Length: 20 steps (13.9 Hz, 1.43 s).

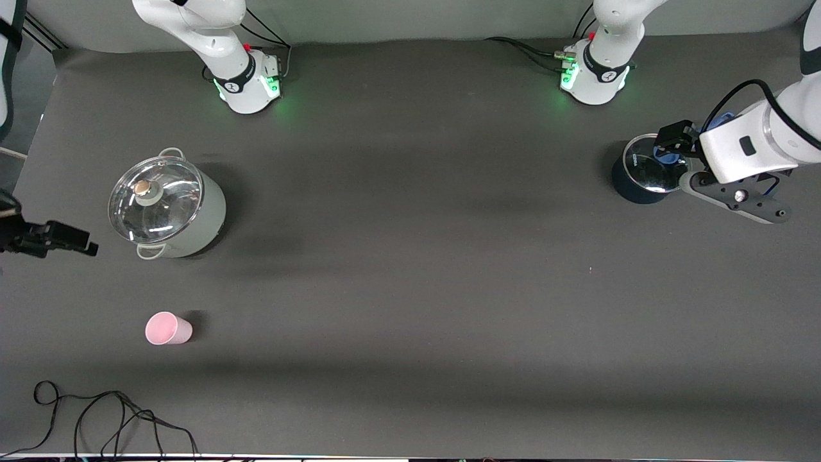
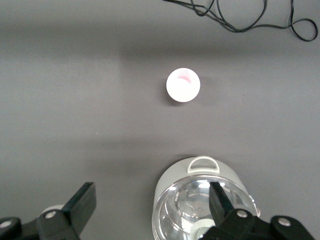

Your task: Transfer pink cup from left to right arm

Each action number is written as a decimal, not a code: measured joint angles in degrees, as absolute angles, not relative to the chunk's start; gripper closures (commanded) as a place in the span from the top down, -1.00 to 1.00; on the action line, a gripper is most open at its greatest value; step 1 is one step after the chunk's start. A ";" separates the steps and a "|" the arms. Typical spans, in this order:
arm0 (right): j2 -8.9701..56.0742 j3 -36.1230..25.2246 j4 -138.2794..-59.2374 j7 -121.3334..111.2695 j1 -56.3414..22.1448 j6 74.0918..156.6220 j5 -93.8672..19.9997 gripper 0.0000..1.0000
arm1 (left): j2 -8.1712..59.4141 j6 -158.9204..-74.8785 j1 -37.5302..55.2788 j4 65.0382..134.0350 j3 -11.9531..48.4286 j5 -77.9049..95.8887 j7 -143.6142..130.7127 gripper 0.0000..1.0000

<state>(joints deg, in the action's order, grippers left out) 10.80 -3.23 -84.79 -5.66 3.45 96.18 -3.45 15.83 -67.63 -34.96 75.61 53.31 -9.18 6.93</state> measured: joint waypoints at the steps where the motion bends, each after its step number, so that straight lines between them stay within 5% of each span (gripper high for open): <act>1: 8.97 -3.22 -87.33 -5.33 3.20 96.83 -3.45 0.99 | 15.83 -67.63 -34.83 75.67 53.32 -9.16 6.93 1.00; 11: 5.32 -2.91 -88.88 -2.53 2.31 94.00 -3.00 0.99 | 15.76 -68.07 -32.77 75.60 51.54 -9.14 6.80 1.00; 20: 4.97 -2.71 -88.55 -2.53 2.15 93.46 -3.00 0.99 | 14.77 -67.50 -1.04 71.83 13.83 -8.71 9.41 1.00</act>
